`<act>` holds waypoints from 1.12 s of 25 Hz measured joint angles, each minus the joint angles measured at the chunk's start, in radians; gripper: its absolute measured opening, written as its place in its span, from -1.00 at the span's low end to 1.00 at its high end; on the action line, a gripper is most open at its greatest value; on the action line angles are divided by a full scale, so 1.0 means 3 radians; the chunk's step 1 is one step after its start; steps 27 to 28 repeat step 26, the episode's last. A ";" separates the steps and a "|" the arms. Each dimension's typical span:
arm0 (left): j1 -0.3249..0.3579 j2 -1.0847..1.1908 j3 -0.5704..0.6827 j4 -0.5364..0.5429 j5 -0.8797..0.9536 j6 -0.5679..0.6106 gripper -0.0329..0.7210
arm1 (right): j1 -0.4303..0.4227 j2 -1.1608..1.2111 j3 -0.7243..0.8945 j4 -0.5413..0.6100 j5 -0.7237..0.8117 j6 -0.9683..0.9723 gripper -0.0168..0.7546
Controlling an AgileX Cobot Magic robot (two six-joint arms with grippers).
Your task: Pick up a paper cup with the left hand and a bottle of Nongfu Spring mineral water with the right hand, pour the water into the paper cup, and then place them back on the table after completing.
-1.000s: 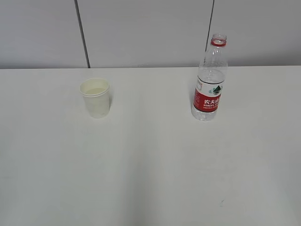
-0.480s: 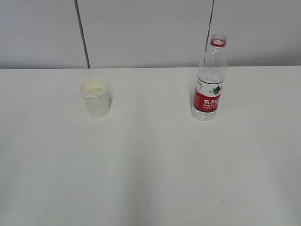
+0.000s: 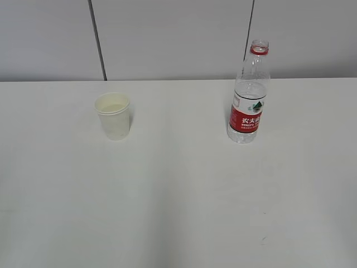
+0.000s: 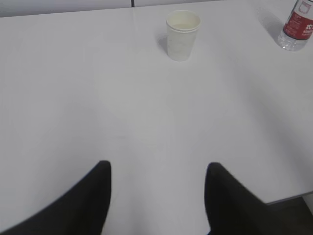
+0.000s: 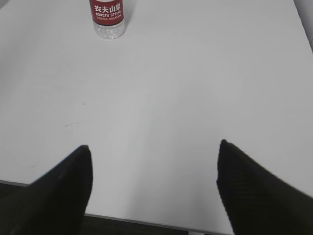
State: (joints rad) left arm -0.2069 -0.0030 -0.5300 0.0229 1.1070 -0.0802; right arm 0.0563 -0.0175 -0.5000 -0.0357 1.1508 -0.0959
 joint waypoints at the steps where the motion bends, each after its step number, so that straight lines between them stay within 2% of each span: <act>1: 0.0000 0.0000 0.0000 0.0000 0.0000 0.0000 0.10 | 0.0000 0.0000 0.0000 0.0000 0.0000 0.0000 0.57; 19: 0.0000 0.0000 0.0000 -0.0150 0.0000 0.0000 -0.26 | 0.0000 0.0000 0.0000 0.0000 -0.0006 0.0000 0.57; 28: 0.0000 0.0000 0.0000 -0.0153 0.0000 0.0000 -0.28 | 0.0000 0.0000 0.0000 0.0000 -0.0006 -0.0002 0.57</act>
